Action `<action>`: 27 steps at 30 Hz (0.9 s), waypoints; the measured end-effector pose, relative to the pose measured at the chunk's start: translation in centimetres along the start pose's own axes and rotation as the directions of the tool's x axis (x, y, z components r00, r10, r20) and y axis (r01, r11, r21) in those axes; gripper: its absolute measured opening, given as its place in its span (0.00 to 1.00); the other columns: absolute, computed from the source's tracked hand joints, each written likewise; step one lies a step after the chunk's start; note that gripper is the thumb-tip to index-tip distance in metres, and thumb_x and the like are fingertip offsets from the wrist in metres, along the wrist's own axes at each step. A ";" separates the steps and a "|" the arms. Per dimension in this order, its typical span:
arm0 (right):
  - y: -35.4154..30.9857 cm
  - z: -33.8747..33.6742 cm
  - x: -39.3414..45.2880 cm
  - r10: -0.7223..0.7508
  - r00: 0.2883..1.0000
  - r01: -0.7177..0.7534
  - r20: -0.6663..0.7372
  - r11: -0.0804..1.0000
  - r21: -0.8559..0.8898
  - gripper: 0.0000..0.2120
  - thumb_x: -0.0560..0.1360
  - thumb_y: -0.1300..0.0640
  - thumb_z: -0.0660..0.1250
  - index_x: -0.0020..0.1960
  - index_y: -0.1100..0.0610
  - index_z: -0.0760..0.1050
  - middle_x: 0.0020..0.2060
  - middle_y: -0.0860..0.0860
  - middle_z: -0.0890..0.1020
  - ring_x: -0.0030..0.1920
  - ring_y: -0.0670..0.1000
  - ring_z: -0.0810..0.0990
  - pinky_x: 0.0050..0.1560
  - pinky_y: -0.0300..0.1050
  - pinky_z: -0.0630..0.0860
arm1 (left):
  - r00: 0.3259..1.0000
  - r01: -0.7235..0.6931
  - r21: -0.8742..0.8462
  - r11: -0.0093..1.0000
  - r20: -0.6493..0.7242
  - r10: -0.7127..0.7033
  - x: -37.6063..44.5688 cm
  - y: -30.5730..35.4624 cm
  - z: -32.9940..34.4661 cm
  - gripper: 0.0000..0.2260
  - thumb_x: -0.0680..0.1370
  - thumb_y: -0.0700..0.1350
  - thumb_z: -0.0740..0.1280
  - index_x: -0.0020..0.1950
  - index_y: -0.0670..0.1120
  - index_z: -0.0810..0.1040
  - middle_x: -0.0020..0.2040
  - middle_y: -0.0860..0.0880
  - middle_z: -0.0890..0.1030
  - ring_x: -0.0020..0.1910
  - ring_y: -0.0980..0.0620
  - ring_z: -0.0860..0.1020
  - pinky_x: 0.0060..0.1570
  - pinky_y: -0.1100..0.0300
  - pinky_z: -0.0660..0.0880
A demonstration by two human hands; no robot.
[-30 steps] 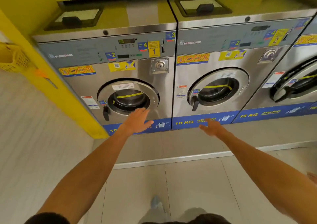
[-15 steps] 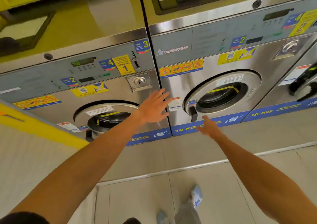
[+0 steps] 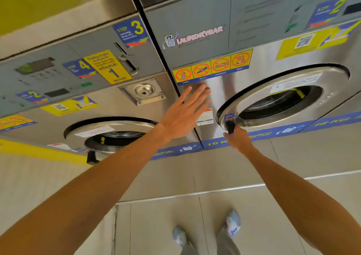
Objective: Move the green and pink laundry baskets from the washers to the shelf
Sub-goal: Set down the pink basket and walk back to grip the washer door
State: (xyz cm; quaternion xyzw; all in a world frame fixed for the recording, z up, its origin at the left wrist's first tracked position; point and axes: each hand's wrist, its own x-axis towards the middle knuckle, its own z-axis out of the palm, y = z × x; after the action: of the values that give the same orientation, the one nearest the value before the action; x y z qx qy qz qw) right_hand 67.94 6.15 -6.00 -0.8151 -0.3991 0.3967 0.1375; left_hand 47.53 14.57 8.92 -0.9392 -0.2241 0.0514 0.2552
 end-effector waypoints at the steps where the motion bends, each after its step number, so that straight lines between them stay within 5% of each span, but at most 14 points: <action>1: 0.0 0.4 0.1 -0.008 1.000 0.008 -0.029 1.000 -0.003 0.26 0.79 0.52 0.67 0.70 0.66 0.65 0.61 0.67 0.78 0.62 0.67 0.77 0.59 0.57 0.75 | 1.000 -0.001 -0.001 1.000 -0.006 0.001 0.0 0.0 0.4 0.36 0.76 0.49 0.67 0.81 0.42 0.56 0.82 0.39 0.48 0.81 0.38 0.44 0.77 0.38 0.47; 10: -0.1 2.6 0.2 -0.052 0.979 0.047 -0.195 0.998 -0.033 0.20 0.81 0.58 0.64 0.68 0.65 0.65 0.57 0.65 0.79 0.57 0.63 0.81 0.56 0.57 0.80 | 0.992 -0.040 0.071 0.997 -0.117 0.048 0.2 -1.2 2.8 0.37 0.78 0.43 0.62 0.82 0.41 0.46 0.83 0.41 0.44 0.82 0.41 0.44 0.79 0.43 0.45; 27: 3.9 4.5 -0.1 0.060 0.954 -0.057 -0.295 0.998 0.020 0.22 0.76 0.58 0.67 0.68 0.64 0.69 0.55 0.68 0.78 0.54 0.68 0.78 0.49 0.54 0.75 | 0.938 -0.080 0.157 0.984 -0.322 0.127 0.2 -2.0 6.3 0.34 0.79 0.42 0.58 0.82 0.37 0.48 0.83 0.42 0.49 0.81 0.41 0.50 0.79 0.46 0.46</action>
State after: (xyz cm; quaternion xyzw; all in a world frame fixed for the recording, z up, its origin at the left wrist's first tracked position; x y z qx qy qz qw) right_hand 66.67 3.16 -10.99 -0.8759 -0.3476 0.2767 0.1882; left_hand 45.60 19.05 4.44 -0.9245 -0.1242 -0.0776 0.3519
